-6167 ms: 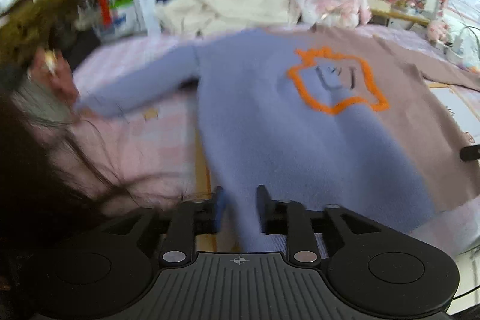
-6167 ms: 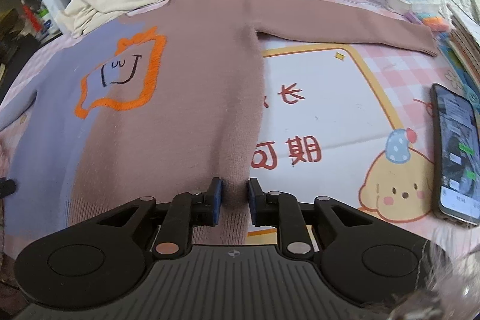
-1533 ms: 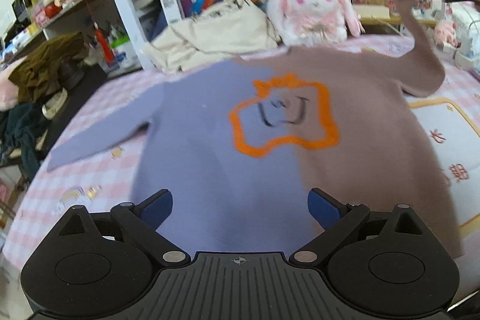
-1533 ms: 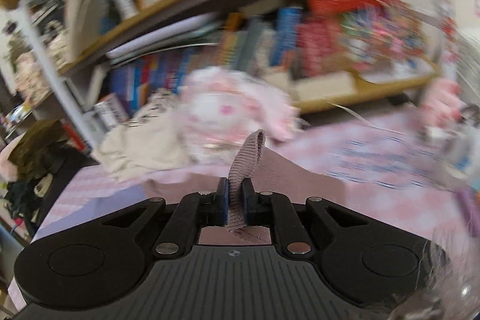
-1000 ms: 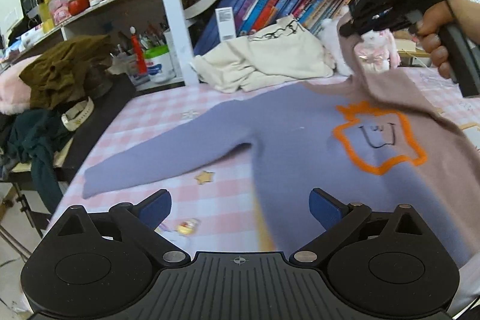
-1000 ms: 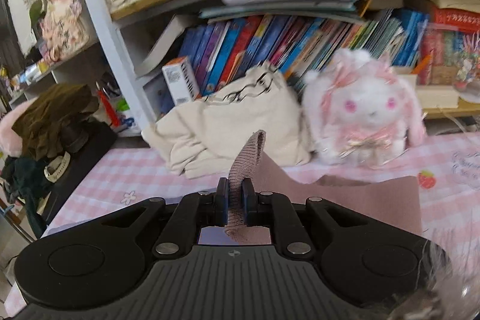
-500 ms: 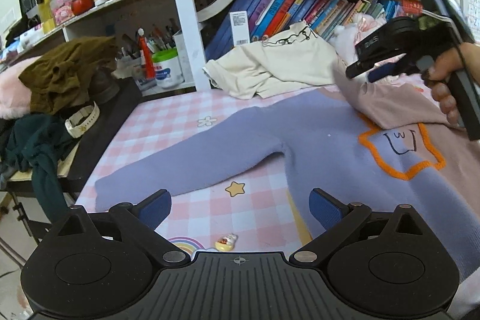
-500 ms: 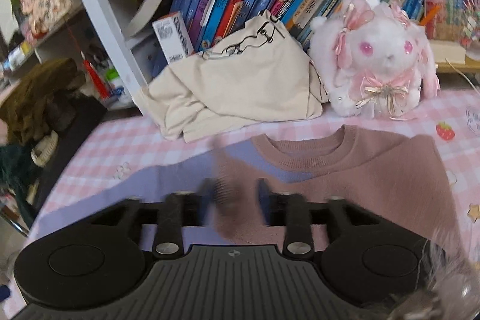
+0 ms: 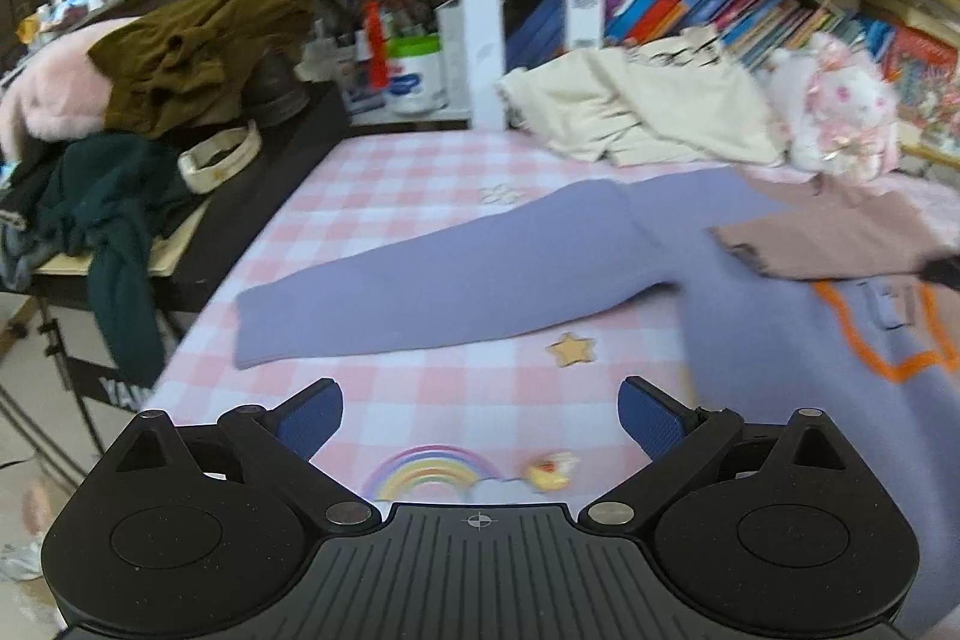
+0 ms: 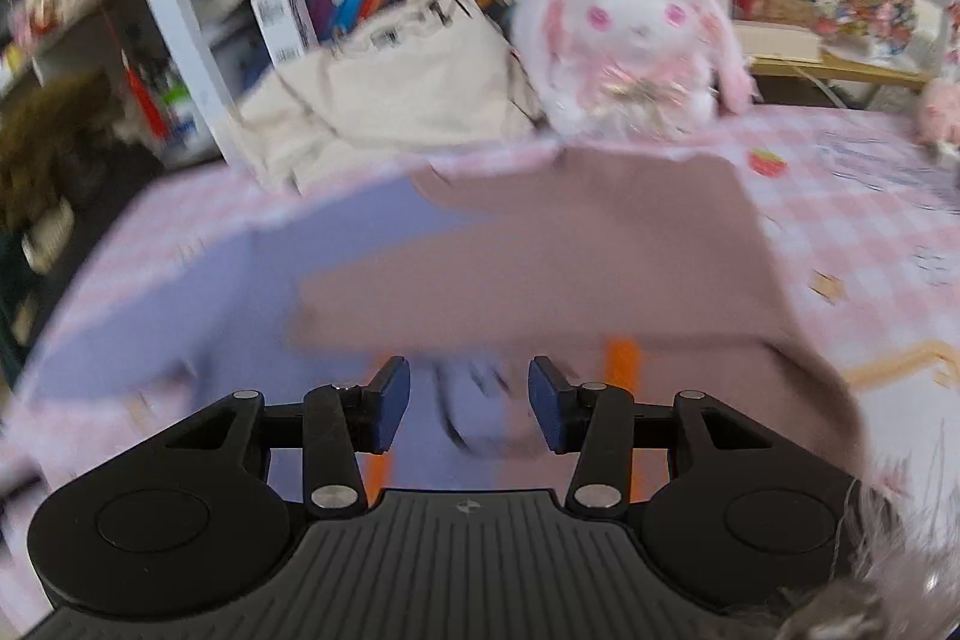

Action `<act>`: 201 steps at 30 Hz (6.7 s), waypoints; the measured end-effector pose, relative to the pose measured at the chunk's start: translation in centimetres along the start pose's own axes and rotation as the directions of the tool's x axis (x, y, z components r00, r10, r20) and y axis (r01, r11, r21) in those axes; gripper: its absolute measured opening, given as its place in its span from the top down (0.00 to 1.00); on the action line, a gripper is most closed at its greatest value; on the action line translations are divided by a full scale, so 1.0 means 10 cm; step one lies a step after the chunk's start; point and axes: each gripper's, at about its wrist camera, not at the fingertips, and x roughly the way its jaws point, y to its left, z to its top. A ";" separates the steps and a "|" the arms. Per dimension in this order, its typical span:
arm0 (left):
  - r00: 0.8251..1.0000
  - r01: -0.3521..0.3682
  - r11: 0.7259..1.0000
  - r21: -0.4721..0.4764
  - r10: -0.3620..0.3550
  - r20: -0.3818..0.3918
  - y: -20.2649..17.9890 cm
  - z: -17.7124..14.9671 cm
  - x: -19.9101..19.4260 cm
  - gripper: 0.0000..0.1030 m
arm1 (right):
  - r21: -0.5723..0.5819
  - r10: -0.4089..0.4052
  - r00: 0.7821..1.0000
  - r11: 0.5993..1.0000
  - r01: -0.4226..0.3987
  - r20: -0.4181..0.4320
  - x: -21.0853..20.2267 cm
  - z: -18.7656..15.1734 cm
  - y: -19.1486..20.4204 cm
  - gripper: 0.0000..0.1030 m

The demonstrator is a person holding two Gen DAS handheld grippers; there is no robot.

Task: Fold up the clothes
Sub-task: 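Lift the mauve sleeve with the right tool and carry it across the sweater body, then lay the mauve sleeve on the sweater body and open the right tool, then reach the left tool to the lavender sleeve cuff and grasp it, then lift the lavender sleeve with the left tool and carry it over the folded mauve sleeve, then lay the lavender sleeve across the sweater body and open the left tool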

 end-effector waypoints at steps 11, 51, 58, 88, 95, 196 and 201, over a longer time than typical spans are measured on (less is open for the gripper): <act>0.996 -0.075 0.996 -0.038 0.073 -0.047 0.43 -0.01 0.30 0.03 | 0.010 -0.076 0.991 0.997 0.078 -0.106 -0.27 -0.73 -0.22 0.46; 0.986 0.160 0.739 -0.654 -0.153 0.068 1.39 0.11 1.05 0.09 | -0.086 -0.127 0.980 0.990 0.115 -0.155 -0.35 -1.01 -0.23 0.14; 0.982 0.179 0.777 -0.603 -0.183 0.056 1.13 0.21 1.12 0.09 | -0.088 -0.124 0.980 0.990 0.111 -0.155 -0.35 -1.01 -0.23 0.14; 0.985 0.151 0.322 -0.935 -0.131 0.113 1.85 -0.24 1.16 0.85 | -0.082 -0.141 0.976 0.988 0.129 -0.163 -0.33 -1.02 -0.27 0.00; 0.988 0.129 0.341 -0.931 -0.128 0.090 1.88 -0.24 1.17 0.97 | -0.116 -0.194 0.968 0.977 0.177 -0.158 -0.41 -1.02 -0.24 0.00; 0.973 0.220 0.975 -0.002 -0.220 -0.065 -1.82 -0.16 -0.29 0.08 | 0.142 0.012 0.995 0.990 0.003 -0.103 -1.00 -1.13 -1.77 0.06; 0.974 0.210 0.978 0.008 -0.209 -0.090 -1.50 -0.38 -0.38 0.08 | 0.176 -0.061 0.996 0.982 0.072 -0.069 -1.20 -1.26 -1.61 0.19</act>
